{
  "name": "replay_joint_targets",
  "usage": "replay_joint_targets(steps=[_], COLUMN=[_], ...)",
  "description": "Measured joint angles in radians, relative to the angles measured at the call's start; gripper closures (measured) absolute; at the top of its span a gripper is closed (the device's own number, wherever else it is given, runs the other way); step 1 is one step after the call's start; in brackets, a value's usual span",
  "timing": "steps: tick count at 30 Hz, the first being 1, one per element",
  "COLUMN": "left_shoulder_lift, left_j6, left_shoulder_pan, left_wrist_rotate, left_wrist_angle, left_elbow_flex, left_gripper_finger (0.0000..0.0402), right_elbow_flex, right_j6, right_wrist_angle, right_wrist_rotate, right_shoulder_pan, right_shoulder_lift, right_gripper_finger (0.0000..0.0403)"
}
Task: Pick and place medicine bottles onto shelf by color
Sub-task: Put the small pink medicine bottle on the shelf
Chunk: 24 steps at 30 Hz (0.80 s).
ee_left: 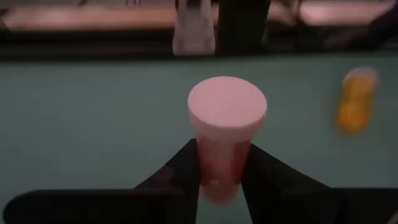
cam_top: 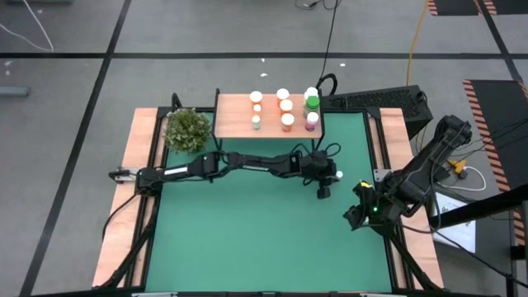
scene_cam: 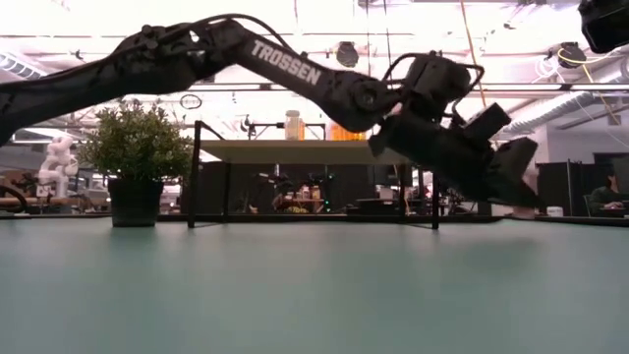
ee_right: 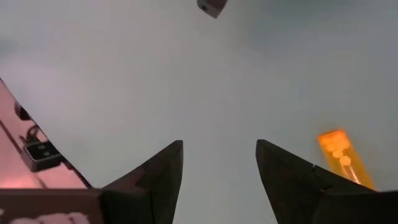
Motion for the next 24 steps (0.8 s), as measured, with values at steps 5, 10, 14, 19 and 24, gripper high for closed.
replay_joint_targets(steps=[5,10,14,19,24], left_shoulder_lift=[-0.065,-0.117,-0.167,-0.23,-0.296], left_j6=[-0.011,-0.037,-0.069,-0.163,-0.177], left_shoulder_pan=[-0.003,-0.003,-0.001,0.013,0.012], left_wrist_rotate=[-0.004,-0.008,-0.026,-0.027,-0.024], left_wrist_angle=[-0.06,-0.124,-0.168,-0.248,-0.299], left_elbow_flex=[-0.001,-0.001,-0.002,0.0,0.001], left_gripper_finger=[0.0299,0.0291,0.029,0.0289,0.0289], right_elbow_flex=[0.0,0.0,0.0,0.0,0.0], right_j6=[-0.069,-0.13,-0.155,-0.127,-0.154], right_wrist_angle=[-0.007,-0.025,-0.091,-0.207,-0.221], right_wrist_rotate=[0.001,0.035,0.122,0.236,0.232], right_shoulder_pan=[0.0,0.001,0.001,0.0,0.001], right_shoulder_lift=[0.015,0.015,0.015,0.014,0.011], right_gripper_finger=[0.0207,0.0207,0.0207,0.0207,0.0207])
